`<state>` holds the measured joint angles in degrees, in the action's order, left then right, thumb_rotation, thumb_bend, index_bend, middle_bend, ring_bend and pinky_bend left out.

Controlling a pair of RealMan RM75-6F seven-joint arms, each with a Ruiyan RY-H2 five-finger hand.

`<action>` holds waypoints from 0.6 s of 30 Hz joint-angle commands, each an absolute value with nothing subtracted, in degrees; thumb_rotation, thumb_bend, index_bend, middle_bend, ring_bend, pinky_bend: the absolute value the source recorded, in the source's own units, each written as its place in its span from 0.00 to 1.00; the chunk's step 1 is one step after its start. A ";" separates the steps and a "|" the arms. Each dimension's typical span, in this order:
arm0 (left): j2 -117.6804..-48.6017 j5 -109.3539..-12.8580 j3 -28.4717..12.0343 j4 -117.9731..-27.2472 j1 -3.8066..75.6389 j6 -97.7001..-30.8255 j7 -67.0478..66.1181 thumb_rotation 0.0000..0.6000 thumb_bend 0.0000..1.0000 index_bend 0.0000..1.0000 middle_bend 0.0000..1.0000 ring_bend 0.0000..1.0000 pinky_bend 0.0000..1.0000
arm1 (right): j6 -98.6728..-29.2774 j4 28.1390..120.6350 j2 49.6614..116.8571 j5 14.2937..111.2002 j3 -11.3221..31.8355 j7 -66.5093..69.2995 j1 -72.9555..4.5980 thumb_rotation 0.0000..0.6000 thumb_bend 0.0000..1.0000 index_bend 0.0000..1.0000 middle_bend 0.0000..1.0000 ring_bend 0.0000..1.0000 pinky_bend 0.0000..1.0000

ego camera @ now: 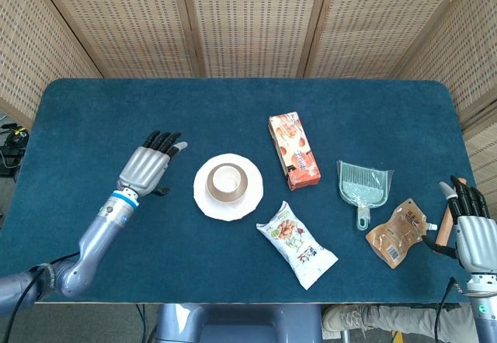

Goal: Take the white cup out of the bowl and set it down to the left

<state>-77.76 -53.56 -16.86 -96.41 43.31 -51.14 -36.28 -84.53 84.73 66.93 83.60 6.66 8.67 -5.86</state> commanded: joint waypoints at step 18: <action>-95.54 -31.71 -16.32 -80.18 65.26 -47.59 -46.91 1.00 0.14 0.23 0.00 0.00 0.00 | -83.65 82.34 65.35 80.50 8.56 16.50 -5.32 1.00 0.13 0.10 0.00 0.00 0.05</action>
